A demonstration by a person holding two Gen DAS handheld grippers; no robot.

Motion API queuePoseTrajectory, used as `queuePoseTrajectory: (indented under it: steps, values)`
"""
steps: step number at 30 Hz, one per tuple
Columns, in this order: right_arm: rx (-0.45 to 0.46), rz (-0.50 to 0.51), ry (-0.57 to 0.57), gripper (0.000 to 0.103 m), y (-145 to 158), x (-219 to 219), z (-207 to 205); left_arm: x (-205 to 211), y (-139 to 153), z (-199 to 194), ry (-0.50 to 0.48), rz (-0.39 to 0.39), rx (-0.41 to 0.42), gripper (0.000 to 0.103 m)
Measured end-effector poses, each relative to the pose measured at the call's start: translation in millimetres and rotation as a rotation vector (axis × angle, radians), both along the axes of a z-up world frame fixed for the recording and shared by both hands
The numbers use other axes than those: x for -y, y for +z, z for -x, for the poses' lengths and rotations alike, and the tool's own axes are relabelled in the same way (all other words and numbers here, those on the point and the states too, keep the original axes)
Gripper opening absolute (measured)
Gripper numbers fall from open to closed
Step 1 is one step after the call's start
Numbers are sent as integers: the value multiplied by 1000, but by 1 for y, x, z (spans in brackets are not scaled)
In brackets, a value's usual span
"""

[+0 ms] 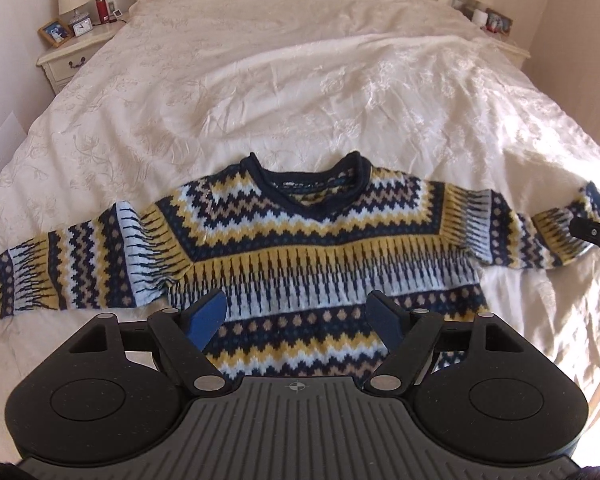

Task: Fold small clothes
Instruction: 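Move the right gripper to the navy sleeve cuff and close on it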

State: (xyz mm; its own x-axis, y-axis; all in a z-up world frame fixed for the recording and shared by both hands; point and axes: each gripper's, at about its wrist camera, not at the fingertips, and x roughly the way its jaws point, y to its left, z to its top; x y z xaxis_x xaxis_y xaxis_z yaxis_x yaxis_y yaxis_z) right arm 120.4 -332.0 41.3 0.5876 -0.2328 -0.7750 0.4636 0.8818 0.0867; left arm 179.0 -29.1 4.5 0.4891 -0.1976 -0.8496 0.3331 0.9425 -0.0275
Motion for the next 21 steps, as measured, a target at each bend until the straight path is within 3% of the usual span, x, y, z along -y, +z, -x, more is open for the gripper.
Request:
queuePoseTrajectory:
  steps: [9,14,21]
  values:
    - [-99,36,-86,102,-30,127,-14,5,-16,-1,190,50,-66,76]
    - [-132,-22,-154,102,-50,195,-12,11,-29,1,284,50,-120,76]
    - [-140,-130,-216,101,-80,261,-11,35,-32,6,354,8,-125,76]
